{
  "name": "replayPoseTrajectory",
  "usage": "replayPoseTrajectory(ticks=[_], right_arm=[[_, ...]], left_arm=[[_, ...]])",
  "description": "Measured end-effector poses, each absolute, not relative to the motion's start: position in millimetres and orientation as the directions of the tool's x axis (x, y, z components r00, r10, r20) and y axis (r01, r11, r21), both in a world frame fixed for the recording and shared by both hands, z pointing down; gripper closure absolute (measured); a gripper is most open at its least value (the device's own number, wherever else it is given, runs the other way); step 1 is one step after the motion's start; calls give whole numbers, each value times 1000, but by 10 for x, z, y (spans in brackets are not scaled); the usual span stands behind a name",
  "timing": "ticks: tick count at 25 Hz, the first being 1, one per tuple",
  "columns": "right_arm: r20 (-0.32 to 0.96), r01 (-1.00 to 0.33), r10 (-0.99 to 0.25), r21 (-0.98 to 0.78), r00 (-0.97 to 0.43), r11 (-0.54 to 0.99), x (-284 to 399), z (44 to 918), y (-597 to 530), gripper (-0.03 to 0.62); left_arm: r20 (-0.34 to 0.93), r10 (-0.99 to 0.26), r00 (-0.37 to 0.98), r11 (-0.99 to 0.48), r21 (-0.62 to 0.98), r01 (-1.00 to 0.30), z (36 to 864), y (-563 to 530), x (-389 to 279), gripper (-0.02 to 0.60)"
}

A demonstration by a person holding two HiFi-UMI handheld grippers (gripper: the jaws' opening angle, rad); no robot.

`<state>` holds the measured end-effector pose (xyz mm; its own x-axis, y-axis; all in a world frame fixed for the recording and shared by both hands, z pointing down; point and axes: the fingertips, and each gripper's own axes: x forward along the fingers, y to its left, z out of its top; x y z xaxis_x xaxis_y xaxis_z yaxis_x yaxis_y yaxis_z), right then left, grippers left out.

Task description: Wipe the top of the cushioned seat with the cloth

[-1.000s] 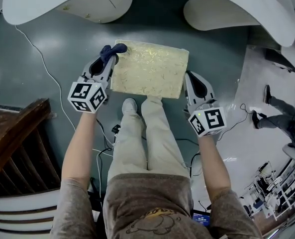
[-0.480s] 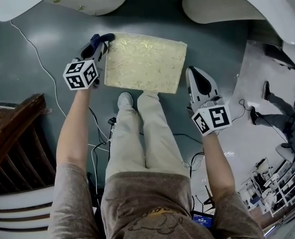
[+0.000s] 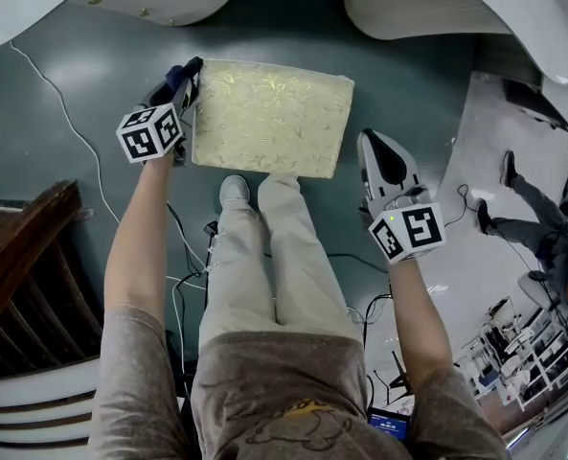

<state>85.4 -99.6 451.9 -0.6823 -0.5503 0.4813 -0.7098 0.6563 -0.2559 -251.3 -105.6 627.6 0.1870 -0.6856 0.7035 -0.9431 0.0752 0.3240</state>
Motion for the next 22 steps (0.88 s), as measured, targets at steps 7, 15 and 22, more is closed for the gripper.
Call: replayPoseTrajectory(ticks=[7,15,22], right_arm=[[484,-712,-549,-263,-681,651,818,4548,-1027,597],[487,-721,-557,-267,-673,639,856,4592,-1047,597],[487,-737,-572,-273,-660,618,936,4611,-1039,597]], left_arm=[[727,-645,236,35,336,-941,6365,-1090,-2338,486],[730,-618,293,-14,362,-932,6387,-1211,-1947,488],[719,-601,348,-79,380,-922,6350,-1301,-1547,488]])
